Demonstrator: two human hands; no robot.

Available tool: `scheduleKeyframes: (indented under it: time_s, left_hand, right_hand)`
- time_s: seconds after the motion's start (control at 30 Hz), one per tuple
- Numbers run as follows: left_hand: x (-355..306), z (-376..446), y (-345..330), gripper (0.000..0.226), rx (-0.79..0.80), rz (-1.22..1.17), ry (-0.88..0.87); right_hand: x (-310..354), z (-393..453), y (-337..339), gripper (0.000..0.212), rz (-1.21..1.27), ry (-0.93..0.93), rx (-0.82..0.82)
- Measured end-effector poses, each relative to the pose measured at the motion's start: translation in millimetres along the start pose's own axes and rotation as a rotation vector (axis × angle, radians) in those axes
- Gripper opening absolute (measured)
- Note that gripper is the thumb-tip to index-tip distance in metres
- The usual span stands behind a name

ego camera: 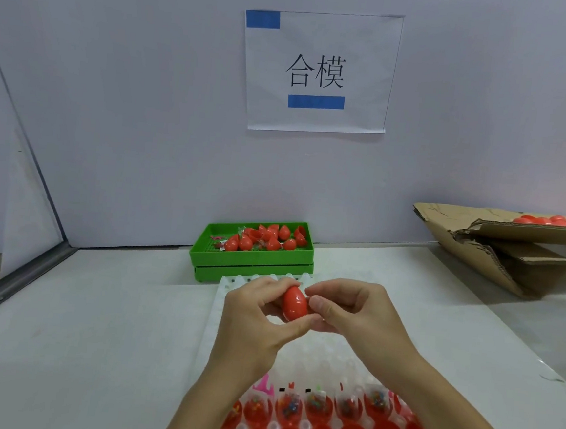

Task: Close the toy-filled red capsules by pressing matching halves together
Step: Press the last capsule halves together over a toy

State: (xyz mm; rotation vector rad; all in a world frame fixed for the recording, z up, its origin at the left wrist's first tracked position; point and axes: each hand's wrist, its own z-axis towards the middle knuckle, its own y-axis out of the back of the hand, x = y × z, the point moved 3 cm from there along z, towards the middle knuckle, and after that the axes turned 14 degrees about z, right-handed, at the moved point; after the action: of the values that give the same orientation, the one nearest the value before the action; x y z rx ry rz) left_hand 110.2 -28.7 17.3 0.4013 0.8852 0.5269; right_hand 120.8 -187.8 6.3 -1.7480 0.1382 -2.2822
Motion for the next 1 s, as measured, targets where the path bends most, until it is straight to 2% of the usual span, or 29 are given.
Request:
scheduleKeyframes:
  time_s: [0.1, 0.17, 0.3, 0.4, 0.47, 0.63, 0.73, 0.83, 0.93, 1.0]
  left_hand:
    - [-1, 0, 0, 0.041, -0.041, 0.027, -0.056]
    - [0, 0, -1, 0.047, -0.038, 0.035, -0.069]
    - [2, 1, -1, 0.039, -0.029, 0.000, -0.051]
    - [1, 0, -1, 0.018, -0.031, -0.072, 0.000]
    - [0, 1, -1, 0.013, -0.042, -0.163, 0.062]
    - [2, 3, -3, 0.031, -0.061, -0.409, 0.252]
    - [7, 2, -8, 0.039, -0.082, -0.400, 0.317]
    - [7, 1, -10, 0.048, -0.106, -0.343, 0.310]
    - [0, -1, -14, 0.045, -0.088, -0.332, 0.258]
    - [-4, -1, -16, 0.043, -0.068, -0.335, 0.231]
  right_hand:
    - [-1, -2, -5, 0.015, 0.101, -0.021, 0.058]
    - [0, -2, -4, 0.021, 0.155, -0.030, 0.055]
    - [-3, -1, -4, 0.020, 0.247, -0.076, 0.045]
    - [-3, -1, -6, 0.027, 0.321, -0.133, 0.033]
    - [-2, -1, -7, 0.028, 0.359, -0.160, 0.033]
    - [0, -5, -17, 0.037, 0.274, -0.106, 0.037]
    - [0, -7, -23, 0.037, 0.246, -0.059, 0.056]
    - [1, -10, -28, 0.036, 0.246, 0.001, 0.056]
    - [2, -11, -32, 0.033, 0.223, 0.060, 0.015]
    - [2, -10, -29, 0.039, 0.189, 0.085, 0.000]
